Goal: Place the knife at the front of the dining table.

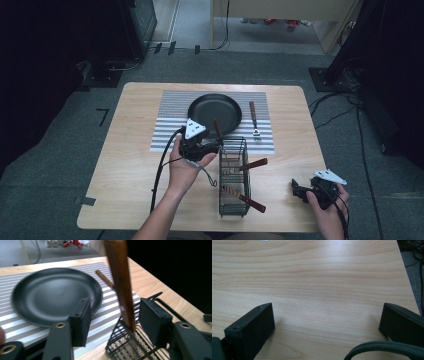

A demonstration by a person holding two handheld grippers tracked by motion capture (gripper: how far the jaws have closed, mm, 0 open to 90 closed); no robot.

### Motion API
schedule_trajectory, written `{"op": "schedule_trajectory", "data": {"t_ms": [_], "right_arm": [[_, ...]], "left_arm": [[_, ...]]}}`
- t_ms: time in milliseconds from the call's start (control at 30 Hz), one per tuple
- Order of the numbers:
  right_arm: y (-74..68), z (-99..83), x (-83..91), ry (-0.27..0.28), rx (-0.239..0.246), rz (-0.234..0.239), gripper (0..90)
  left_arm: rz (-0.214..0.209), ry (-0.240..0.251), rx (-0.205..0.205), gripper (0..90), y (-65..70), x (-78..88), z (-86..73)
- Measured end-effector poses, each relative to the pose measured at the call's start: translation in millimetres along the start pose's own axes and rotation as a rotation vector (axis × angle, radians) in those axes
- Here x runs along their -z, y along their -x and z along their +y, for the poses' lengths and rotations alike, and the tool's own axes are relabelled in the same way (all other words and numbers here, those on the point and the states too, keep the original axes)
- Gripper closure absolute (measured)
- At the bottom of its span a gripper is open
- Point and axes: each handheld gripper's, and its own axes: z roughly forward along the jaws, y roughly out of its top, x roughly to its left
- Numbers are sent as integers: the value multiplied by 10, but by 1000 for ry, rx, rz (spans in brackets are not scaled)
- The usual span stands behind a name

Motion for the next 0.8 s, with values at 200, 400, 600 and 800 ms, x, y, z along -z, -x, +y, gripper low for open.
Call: {"op": "schedule_trajectory", "data": {"t_ms": [200,400,600,800], "right_arm": [[-1,0,0,1,-1,0,0],[-1,0,0,0,-2,0,0],[0,0,-1,1,0,0,0],[0,0,0,0,0,0,0]], "left_arm": [[-23,-6,-45,570,96,-78,8],[-16,32,-64,728,137,-3,5],[-90,72,-59,804,179,117,-13],[-138,97,-51,817,138,146,-81]]}}
